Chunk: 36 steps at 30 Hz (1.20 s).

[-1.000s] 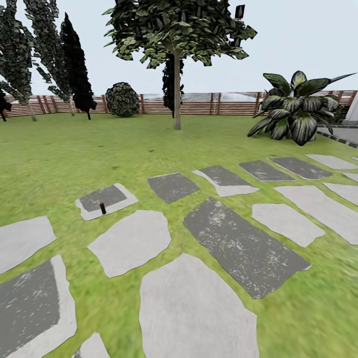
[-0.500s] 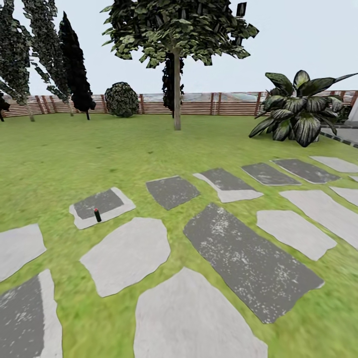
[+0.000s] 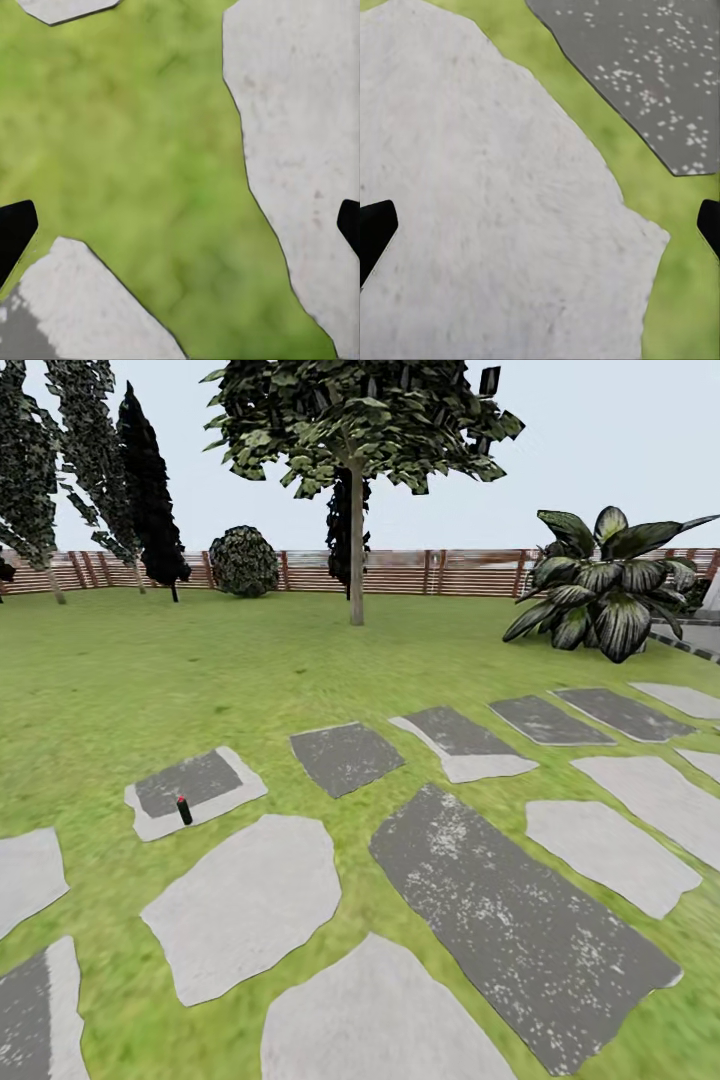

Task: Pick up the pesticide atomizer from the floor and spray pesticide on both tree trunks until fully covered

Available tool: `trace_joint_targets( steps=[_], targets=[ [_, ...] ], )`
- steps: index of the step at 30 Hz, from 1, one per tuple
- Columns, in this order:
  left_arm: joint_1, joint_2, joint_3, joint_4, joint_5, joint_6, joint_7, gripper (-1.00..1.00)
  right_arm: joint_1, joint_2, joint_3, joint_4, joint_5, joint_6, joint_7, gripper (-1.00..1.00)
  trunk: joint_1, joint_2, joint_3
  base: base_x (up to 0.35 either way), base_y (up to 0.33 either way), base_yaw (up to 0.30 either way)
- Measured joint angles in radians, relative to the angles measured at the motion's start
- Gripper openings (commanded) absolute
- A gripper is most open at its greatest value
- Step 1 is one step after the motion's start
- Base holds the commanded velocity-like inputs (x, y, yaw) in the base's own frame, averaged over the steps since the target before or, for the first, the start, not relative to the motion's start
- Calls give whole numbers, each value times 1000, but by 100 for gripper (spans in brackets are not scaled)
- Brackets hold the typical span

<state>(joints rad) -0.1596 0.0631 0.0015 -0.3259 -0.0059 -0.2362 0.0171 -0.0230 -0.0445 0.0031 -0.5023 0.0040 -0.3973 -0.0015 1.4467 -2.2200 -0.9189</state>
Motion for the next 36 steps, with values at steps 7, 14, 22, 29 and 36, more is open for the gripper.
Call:
trace_joint_targets(
  steps=[7, 14, 22, 29, 36],
  targets=[
    [-1, 0, 0, 4, -2, 0, 0, 100, 0, 0, 0, 0, 0, 0, 0, 100, 0, 0, 0, 341, 0, 0],
    [0, 0, 0, 4, -1, 0, 0, 100, 0, 0, 0, -1, 0, 0, 0, 100, 0, 0, 0, 341, 0, 0],
    [0, 0, 0, 4, -1, 0, 0, 100, 0, 0, 0, -1, 1, 0, 0, 100, 0, 0, 0, 341, 0, 0],
    [0, 0, 0, 4, -1, 0, 0, 100, 0, 0, 0, -1, 0, 0, 0, 100, 0, 0, 0, 341, 0, 0],
    [0, 0, 0, 5, -2, 0, 0, 100, 0, 0, 0, -1, -1, 0, 0, 100, 0, 0, 0, 341, 0, 0]
  ],
)
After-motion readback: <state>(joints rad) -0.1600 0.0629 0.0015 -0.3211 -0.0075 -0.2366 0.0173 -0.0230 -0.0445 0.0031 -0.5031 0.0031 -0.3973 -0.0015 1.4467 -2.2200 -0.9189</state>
